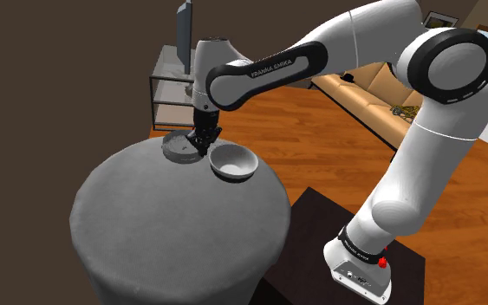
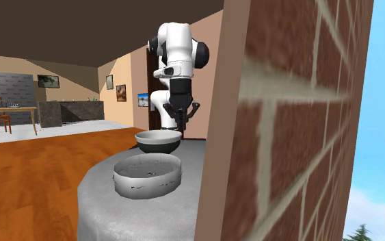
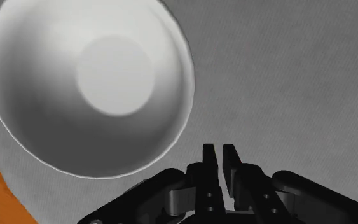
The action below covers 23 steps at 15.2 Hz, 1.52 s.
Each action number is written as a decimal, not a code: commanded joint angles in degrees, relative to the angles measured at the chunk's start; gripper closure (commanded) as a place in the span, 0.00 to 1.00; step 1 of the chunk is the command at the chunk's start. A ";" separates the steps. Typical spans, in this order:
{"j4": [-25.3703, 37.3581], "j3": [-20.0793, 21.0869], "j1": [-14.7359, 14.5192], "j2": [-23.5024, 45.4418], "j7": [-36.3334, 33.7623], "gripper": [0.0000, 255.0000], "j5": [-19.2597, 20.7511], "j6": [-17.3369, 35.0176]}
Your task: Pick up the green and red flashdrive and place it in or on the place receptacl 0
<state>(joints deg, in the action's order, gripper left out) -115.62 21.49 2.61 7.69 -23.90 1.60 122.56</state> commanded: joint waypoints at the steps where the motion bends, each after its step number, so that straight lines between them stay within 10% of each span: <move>1: 4.89 -0.75 0.43 3.51 0.71 1.00 1.36 -1.63; 3: 4.96 -0.65 0.27 3.51 0.49 1.00 1.31 -1.68; 4: 4.96 -0.65 0.27 3.51 0.49 0.00 1.31 -1.68; 11: -6.50 1.05 -1.61 4.53 3.67 0.00 4.29 10.61; 23: -7.95 0.11 -2.43 8.80 1.99 0.00 6.98 15.96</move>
<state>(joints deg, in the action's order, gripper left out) -123.50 21.69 0.16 16.13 -21.92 8.51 138.42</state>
